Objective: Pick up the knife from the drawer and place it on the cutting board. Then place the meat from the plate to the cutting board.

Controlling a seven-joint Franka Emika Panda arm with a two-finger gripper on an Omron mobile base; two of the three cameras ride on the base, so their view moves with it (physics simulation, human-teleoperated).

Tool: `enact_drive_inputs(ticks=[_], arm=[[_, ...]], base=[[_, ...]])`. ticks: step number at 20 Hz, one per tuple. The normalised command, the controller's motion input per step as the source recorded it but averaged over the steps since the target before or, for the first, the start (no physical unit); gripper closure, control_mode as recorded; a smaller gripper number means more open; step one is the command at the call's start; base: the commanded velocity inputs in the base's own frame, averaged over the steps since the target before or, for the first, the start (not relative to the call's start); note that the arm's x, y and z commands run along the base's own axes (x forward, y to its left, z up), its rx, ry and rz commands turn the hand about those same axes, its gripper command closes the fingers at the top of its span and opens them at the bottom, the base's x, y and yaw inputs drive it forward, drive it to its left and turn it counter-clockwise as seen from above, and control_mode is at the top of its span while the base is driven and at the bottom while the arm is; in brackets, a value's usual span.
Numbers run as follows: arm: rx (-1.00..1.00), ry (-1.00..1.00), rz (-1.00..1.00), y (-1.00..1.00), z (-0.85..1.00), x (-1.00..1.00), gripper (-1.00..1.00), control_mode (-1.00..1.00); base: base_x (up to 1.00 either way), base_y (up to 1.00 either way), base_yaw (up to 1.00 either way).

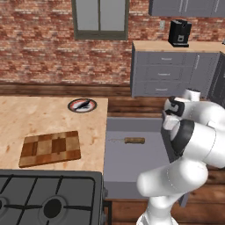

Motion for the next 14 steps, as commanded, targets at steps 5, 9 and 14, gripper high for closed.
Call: enact_drive_inputs(ticks=[5, 9, 14], arm=[[0.00, 0.00, -0.18, 0.28, 0.00, 0.02, -1.00, -1.00], [-0.02, -0.03, -0.20, 0.34, 0.00, 0.00, -1.00, -1.00], [-0.09, -0.05, -0.26, 0.38, 0.00, 0.11, -1.00, -1.00]], base=[[0.00, 0.00, 0.00], [0.00, 0.00, 0.00], [0.00, 0.00, 0.00]])
